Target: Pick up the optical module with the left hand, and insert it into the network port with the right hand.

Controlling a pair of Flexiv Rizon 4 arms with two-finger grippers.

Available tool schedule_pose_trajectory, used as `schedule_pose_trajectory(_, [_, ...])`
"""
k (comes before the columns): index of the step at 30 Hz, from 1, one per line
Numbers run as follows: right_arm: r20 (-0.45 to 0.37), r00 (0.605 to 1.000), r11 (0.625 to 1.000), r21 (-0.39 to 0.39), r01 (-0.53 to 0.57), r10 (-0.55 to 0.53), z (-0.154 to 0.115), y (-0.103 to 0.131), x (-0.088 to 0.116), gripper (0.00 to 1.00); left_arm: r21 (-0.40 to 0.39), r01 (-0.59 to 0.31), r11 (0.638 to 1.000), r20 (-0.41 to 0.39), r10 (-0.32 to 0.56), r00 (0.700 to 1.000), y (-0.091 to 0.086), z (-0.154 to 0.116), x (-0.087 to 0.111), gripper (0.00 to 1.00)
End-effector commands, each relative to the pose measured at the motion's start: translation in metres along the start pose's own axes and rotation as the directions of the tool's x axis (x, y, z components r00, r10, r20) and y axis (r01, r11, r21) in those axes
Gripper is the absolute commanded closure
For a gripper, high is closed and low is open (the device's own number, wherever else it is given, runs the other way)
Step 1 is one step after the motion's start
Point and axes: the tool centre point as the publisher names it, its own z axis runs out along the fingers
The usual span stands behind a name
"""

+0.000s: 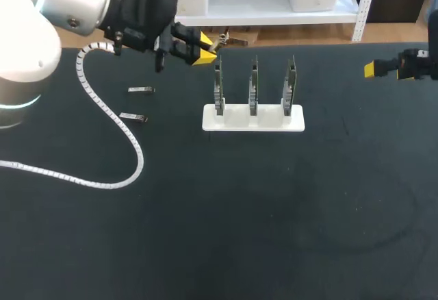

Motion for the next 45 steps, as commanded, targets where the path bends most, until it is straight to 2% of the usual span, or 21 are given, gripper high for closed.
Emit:
schedule_pose_trajectory(1, [0.000, 1.000, 1.000, 0.000, 0.000, 0.000, 0.000, 0.000, 0.000, 0.00, 0.007, 0.001, 1.000, -0.009, -0.001, 1.000, 0.003, 0.001, -0.003, 1.00])
schedule_pose_trajectory(23, [0.000, 1.000, 1.000, 0.000, 0.000, 0.000, 0.000, 0.000, 0.000, 0.00, 0.007, 0.001, 1.000, -0.009, -0.001, 1.000, 0.003, 0.001, -0.003, 1.00])
schedule_pose_trajectory(27, [0.000, 1.000, 1.000, 0.000, 0.000, 0.000, 0.000, 0.000, 0.000, 0.00, -0.008, 0.016, 1.000, 0.045, -0.015, 0.999, 0.006, -0.003, -0.018, 1.00])
schedule_pose_trajectory(32, [0.000, 1.000, 1.000, 0.000, 0.000, 0.000, 0.000, 0.000, 0.000, 0.00, -0.065, 0.051, 0.997, 0.131, -0.042, 0.990, 0.007, -0.014, -0.033, 1.00])
schedule_pose_trajectory(34, [0.000, 1.000, 1.000, 0.000, 0.000, 0.000, 0.000, 0.000, 0.000, 0.00, -0.078, 0.086, 0.993, 0.225, -0.067, 0.972, 0.005, -0.017, -0.038, 1.00])
schedule_pose_trajectory(38, [0.000, 1.000, 1.000, 0.000, 0.000, 0.000, 0.000, 0.000, 0.000, 0.00, -0.054, 0.103, 0.993, 0.233, -0.088, 0.969, -0.001, -0.014, -0.038, 1.00])
schedule_pose_trajectory(40, [0.000, 1.000, 1.000, 0.000, 0.000, 0.000, 0.000, 0.000, 0.000, 0.00, -0.049, 0.144, 0.988, 0.268, -0.126, 0.955, -0.004, -0.012, -0.035, 1.00])
schedule_pose_trajectory(45, [0.000, 1.000, 1.000, 0.000, 0.000, 0.000, 0.000, 0.000, 0.000, 0.00, -0.040, 0.178, 0.983, 0.288, -0.159, 0.944, -0.008, -0.006, -0.029, 1.00])
